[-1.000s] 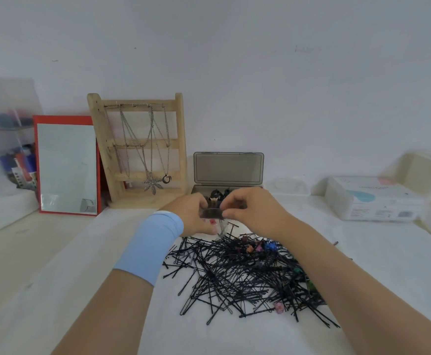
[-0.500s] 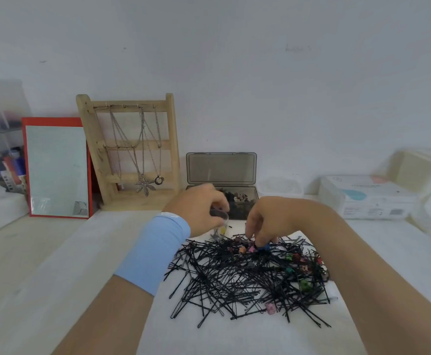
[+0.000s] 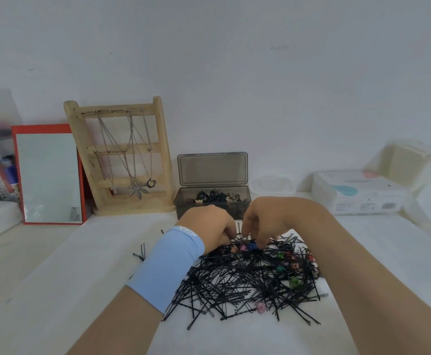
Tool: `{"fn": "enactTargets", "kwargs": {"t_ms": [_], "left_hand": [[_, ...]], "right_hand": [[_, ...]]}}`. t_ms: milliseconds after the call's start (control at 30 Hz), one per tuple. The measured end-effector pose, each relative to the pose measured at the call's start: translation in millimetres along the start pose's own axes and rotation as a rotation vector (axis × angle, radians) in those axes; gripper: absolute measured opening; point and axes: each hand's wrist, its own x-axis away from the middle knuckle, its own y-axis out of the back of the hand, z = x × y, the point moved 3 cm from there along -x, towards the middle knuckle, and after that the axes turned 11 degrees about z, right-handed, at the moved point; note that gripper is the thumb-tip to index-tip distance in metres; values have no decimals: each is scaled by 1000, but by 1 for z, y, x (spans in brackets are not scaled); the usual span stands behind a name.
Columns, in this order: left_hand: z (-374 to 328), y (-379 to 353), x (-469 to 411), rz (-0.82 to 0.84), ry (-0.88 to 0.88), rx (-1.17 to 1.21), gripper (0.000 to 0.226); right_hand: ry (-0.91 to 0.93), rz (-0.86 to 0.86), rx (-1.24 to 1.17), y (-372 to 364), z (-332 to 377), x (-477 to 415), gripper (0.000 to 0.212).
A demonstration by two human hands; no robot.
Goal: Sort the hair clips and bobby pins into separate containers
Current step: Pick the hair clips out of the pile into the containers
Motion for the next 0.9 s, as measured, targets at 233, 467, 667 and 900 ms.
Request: {"fn": "enactTargets", "kwargs": {"t_ms": [233, 467, 667, 900], "left_hand": [[20, 18, 12, -73, -7, 397, 10], [60, 24, 22, -212, 201, 386, 7], [77, 1, 21, -171, 249, 494, 17], [70, -11, 13, -28, 341, 497, 70]], "right_hand": [[8, -16, -30, 4, -7, 7, 26], [96, -88, -37, 3, 2, 4, 30], [183, -180, -171, 9, -1, 3, 27], [214, -390, -314, 11, 1, -5, 25]]}}
